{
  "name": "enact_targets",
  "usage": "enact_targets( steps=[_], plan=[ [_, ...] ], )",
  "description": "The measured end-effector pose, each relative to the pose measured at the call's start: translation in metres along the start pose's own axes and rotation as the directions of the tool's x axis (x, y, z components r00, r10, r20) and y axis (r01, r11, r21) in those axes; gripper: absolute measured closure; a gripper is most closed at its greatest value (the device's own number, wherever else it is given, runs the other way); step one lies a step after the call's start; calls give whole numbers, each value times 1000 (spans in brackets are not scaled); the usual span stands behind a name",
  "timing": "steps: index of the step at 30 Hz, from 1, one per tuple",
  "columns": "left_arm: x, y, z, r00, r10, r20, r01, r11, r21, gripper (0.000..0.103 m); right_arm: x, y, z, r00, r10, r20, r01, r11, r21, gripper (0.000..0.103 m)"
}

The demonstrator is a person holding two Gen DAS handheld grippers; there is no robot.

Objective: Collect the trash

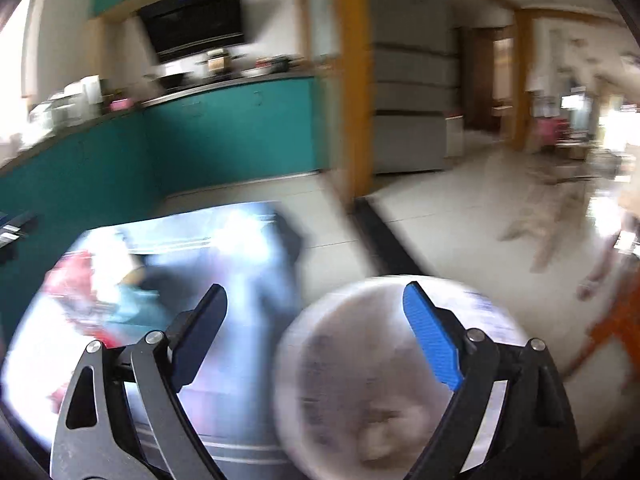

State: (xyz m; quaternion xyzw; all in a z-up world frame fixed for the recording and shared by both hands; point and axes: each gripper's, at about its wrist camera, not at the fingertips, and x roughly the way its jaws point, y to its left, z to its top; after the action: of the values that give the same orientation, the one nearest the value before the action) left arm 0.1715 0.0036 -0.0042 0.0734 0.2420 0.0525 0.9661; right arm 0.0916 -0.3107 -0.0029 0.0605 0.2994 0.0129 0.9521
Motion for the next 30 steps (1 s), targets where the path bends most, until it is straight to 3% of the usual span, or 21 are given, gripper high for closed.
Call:
enact_targets(
  steps=[1, 3, 7, 15, 21, 26, 30],
  plan=[
    [6, 5, -4, 1000, 6, -15, -6, 1000, -14, 5, 10, 16, 7, 998, 64, -18, -64, 998, -24, 15],
    [26, 20, -13, 997, 24, -69, -28, 998, -55, 5, 22, 44, 13, 993, 117, -16, -118, 990, -72, 15],
    [45, 34, -22, 991, 23, -135, -34, 996, -80, 5, 38, 78, -6, 978, 207, 12, -204, 970, -131, 13],
    [56, 52, -15, 989, -31, -147, 2, 981, -194, 5, 76, 125, -18, 969, 235, -76, -247, 938, -242, 5],
    [58, 49, -24, 980, -93, -178, 51, 972, -228, 5, 101, 117, -38, 960, 224, -170, -260, 936, -236, 5],
    [56, 51, -28, 981, -80, -179, 38, 973, -226, 5, 97, 107, -45, 937, 300, -178, -332, 925, -185, 5],
    [56, 55, -32, 979, -76, -188, 30, 971, -237, 5, 95, 111, -49, 940, 299, -164, -328, 924, -198, 5]
  ],
)
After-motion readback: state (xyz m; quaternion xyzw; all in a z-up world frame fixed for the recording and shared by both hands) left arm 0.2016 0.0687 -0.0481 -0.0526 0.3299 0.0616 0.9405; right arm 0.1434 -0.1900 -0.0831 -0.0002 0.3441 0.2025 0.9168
